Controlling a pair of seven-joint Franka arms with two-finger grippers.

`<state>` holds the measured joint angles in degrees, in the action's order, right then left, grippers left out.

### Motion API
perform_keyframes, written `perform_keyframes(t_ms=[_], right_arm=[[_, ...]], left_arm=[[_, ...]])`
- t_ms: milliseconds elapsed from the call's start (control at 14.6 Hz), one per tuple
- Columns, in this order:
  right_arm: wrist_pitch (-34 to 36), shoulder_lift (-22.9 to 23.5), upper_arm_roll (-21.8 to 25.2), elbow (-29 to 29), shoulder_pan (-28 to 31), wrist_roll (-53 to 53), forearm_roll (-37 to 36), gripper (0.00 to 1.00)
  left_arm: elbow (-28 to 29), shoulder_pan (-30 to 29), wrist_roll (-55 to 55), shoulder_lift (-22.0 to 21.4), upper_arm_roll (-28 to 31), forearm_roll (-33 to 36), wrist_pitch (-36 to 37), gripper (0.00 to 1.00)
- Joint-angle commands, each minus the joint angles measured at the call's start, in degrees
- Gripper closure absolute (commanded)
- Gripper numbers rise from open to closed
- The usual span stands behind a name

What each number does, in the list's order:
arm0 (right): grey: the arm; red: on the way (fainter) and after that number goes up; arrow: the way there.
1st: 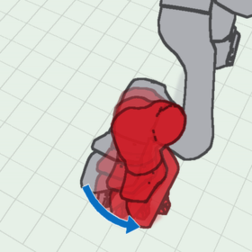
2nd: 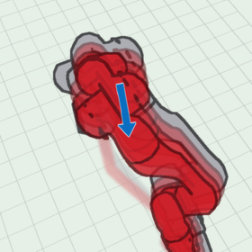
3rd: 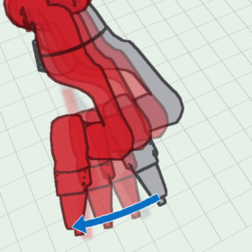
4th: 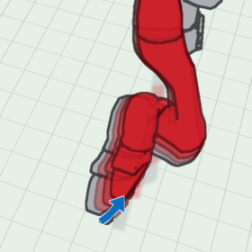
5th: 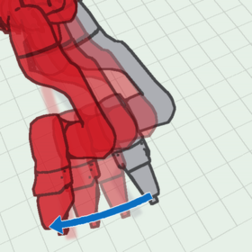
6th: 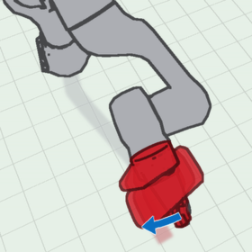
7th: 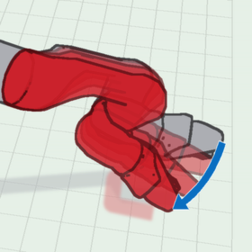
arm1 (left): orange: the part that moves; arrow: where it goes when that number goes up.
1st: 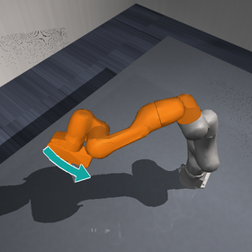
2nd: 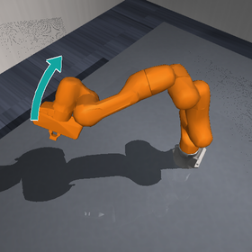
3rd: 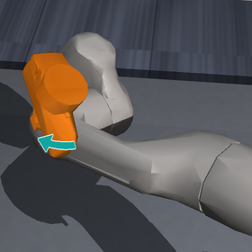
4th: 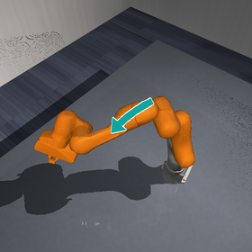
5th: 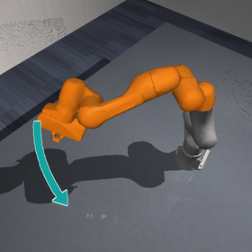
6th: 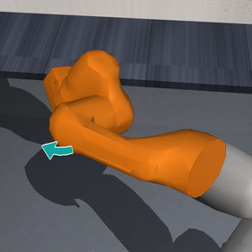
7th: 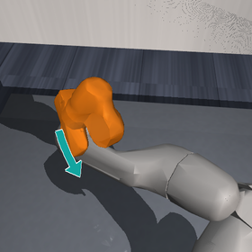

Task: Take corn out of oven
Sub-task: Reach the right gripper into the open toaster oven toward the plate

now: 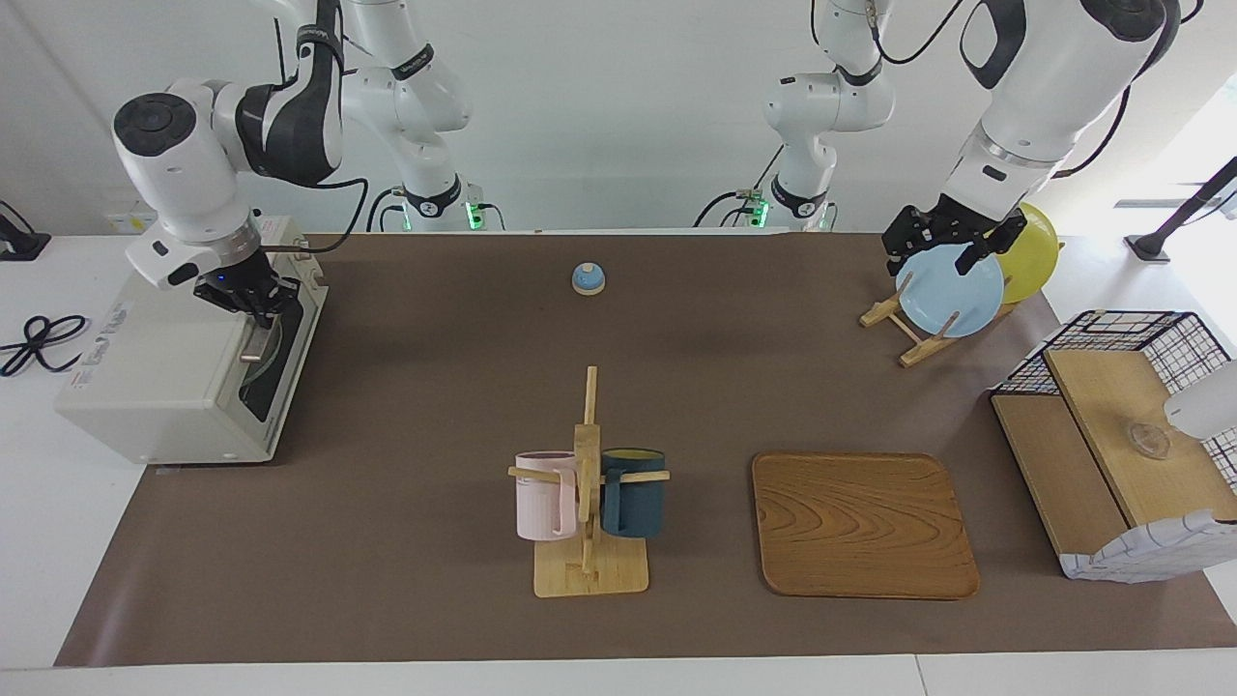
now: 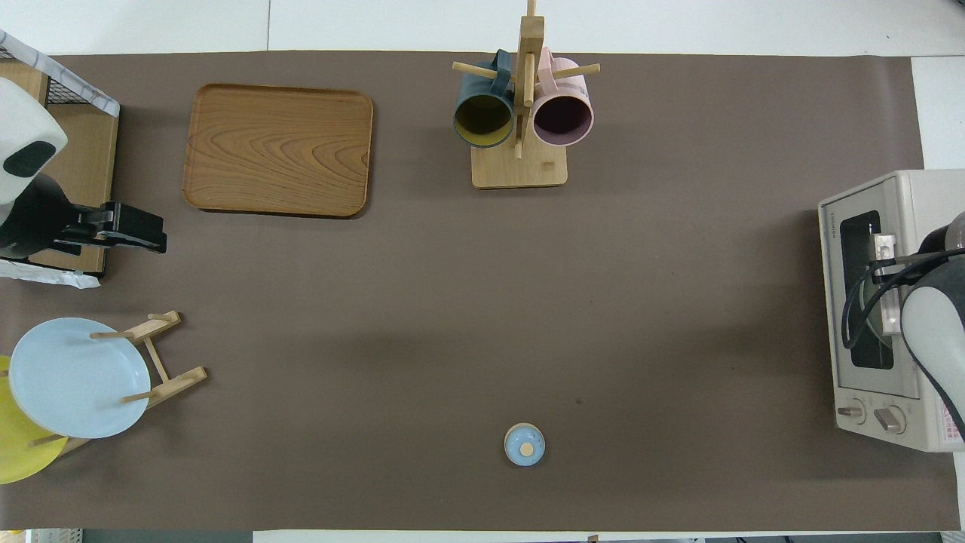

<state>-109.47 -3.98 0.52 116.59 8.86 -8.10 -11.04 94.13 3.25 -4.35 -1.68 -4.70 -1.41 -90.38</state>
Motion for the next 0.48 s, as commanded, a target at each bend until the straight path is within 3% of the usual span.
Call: perform_keyframes(t_ms=[0, 411], right_arm=[[-2.9, -0.5, -0.6, 3.2, 0.7, 1.4, -1.0, 1.00], [-2.9, 0.7, -0.8, 3.4, -1.7, 4.2, 0.9, 1.00]], left_arm=[[0.6, -1.1, -0.1, -0.6, -0.8, 0.7, 0.4, 0.00], [0.6, -1.1, 0.0, -0.6, -0.8, 0.7, 0.4, 0.00]])
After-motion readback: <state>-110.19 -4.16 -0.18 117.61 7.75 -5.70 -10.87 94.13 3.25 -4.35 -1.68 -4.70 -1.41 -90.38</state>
